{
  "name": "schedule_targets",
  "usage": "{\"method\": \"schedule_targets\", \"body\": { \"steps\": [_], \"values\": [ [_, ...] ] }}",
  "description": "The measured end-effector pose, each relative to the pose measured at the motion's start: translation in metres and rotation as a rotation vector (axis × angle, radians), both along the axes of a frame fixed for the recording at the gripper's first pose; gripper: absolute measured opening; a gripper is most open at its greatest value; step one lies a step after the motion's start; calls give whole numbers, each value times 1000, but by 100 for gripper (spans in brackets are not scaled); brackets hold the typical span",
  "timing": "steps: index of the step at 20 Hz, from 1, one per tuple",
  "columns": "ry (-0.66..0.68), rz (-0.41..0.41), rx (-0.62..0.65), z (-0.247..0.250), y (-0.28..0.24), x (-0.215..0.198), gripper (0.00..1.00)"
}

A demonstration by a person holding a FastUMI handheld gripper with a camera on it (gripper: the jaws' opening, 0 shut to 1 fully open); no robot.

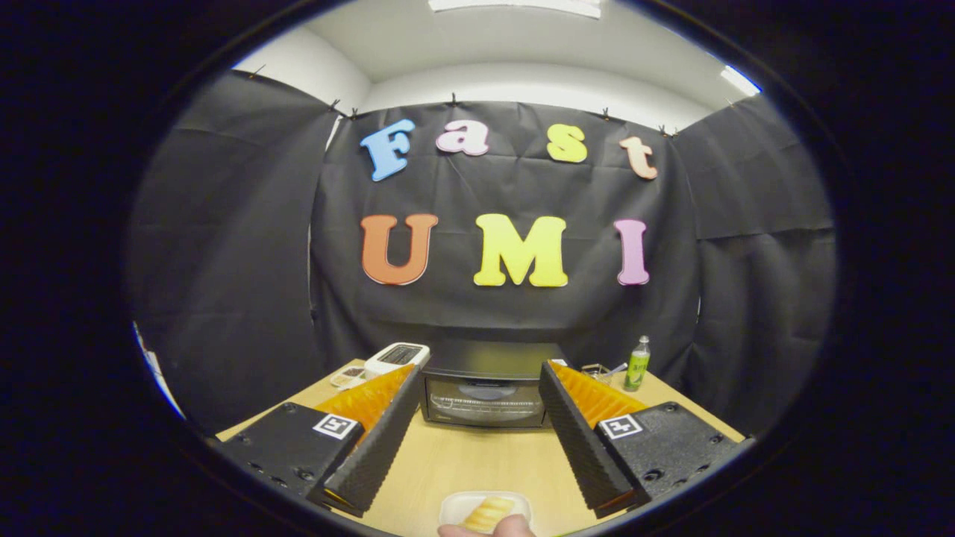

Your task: Open the toaster oven, put the food inside, and close the toaster oven door.

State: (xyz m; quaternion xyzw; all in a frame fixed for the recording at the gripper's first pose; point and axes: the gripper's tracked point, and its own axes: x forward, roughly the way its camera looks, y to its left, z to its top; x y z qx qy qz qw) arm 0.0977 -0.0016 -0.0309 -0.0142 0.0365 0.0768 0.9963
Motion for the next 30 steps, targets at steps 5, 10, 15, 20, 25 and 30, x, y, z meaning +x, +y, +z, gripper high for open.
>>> {"method": "schedule_targets", "body": {
  "steps": [5, 10, 15, 20, 25, 30],
  "values": [
    [0, 12, 5, -23, -1, 90, 100],
    [68, 11, 24, -73, 2, 173, 100],
    [90, -6, -20, -117, 11, 227, 100],
    [135, -15, -18, -154, 15, 249, 100],
    [85, -32, -26, -158, 17, 248, 100],
    [113, -75, 22, -172, 12, 238, 100]
  ]
}}
